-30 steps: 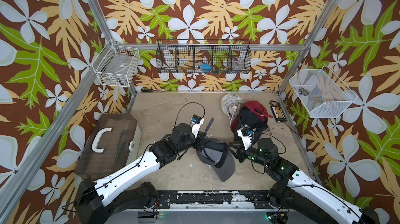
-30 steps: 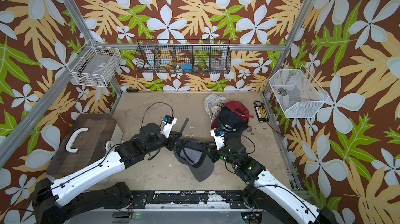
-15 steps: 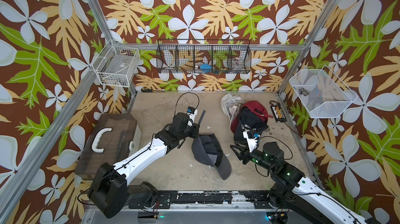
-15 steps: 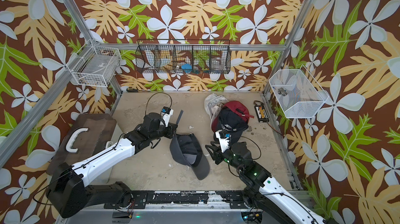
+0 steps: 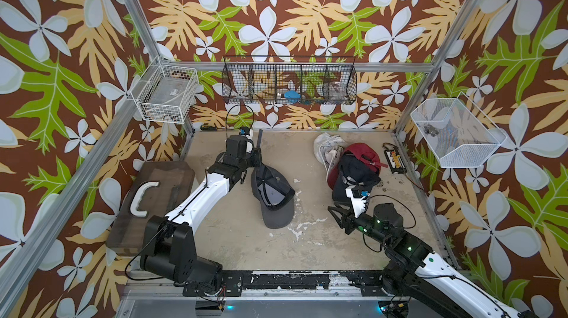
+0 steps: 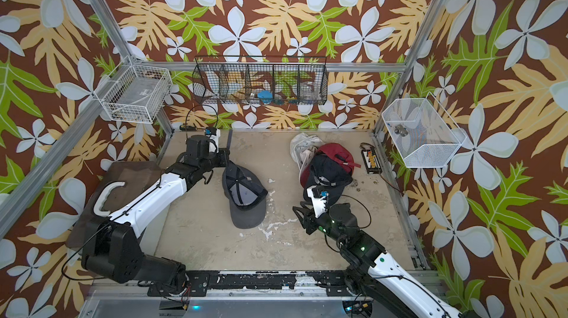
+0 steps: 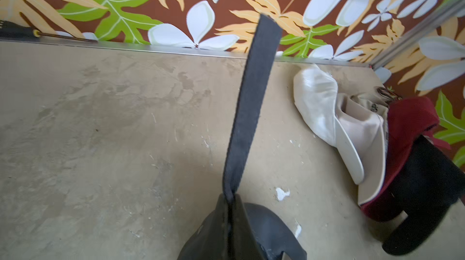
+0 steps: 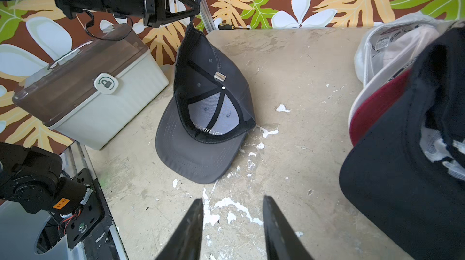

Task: Open the adjustable buckle of the baseball cap
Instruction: Place the baseball cap at the corner of the board.

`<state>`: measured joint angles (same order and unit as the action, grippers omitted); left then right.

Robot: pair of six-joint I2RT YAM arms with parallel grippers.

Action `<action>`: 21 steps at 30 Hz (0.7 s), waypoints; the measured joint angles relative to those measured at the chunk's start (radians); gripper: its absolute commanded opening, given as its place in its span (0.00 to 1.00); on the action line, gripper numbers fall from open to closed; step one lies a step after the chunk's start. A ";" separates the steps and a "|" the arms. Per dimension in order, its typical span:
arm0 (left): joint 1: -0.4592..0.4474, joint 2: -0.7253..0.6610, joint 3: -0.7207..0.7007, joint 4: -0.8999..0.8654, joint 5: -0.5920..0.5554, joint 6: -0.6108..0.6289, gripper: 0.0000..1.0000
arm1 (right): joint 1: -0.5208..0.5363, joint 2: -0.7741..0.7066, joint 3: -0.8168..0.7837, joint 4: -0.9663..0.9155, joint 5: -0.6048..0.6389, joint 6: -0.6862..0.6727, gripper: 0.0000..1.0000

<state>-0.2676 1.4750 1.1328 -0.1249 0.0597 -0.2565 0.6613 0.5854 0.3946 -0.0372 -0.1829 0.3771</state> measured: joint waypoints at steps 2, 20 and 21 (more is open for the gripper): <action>0.015 0.024 0.019 -0.002 -0.002 0.000 0.00 | 0.000 0.004 0.002 0.000 0.000 -0.003 0.41; 0.204 0.126 0.203 -0.027 0.002 -0.022 0.00 | 0.000 0.053 0.005 0.011 -0.008 -0.012 0.39; 0.213 0.130 0.213 -0.029 0.000 -0.023 0.00 | 0.000 0.058 0.005 0.011 -0.008 -0.013 0.39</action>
<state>-0.0544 1.6047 1.3457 -0.1543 0.0597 -0.2790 0.6613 0.6430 0.4000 -0.0261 -0.1909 0.3637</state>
